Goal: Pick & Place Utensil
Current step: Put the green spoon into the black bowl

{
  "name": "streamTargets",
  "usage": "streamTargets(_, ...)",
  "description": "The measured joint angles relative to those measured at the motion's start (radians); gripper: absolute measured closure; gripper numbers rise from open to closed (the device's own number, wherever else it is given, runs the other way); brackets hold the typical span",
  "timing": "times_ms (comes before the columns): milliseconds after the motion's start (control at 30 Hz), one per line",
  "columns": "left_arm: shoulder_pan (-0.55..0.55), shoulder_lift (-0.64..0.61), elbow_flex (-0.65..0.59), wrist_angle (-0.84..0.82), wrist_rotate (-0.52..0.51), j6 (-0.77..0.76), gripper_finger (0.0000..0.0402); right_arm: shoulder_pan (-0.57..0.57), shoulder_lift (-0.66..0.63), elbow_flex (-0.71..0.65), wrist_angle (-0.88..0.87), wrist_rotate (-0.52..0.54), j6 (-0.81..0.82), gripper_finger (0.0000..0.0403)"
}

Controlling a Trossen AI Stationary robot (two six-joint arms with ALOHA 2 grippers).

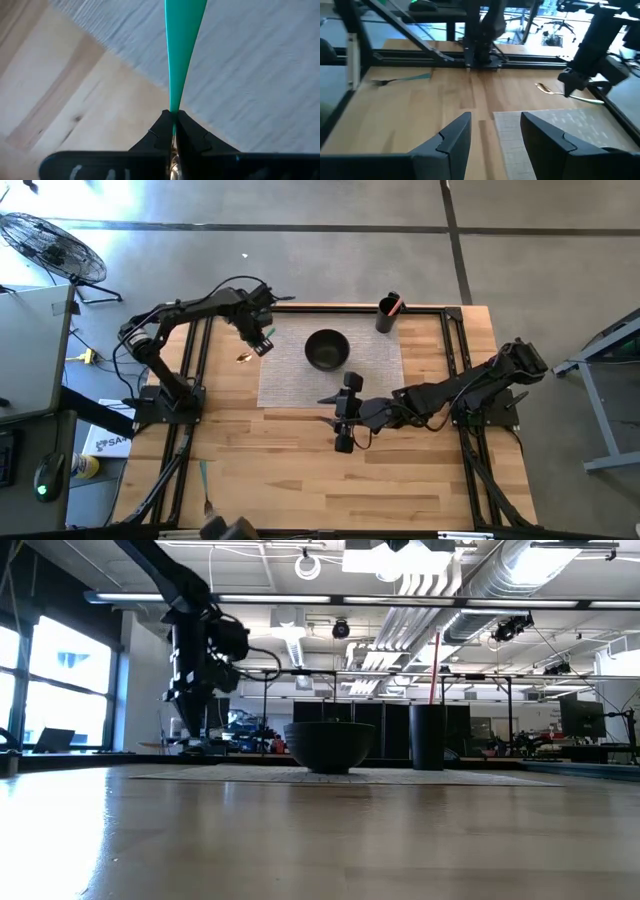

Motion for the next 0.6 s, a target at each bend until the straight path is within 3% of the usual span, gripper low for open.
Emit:
streamTargets(400, -0.245, -0.047, 0.0, 0.048, -0.019, -0.044, 0.0396, 0.073, -0.004, 0.0, -0.043, 0.077, 0.031, 0.0237)
streamTargets(600, -0.307, -0.15, 0.0, 0.157, -0.001, -0.044, 0.0396, 0.12, -0.028, 0.0, -0.15, 0.167, 0.081, 0.0237)
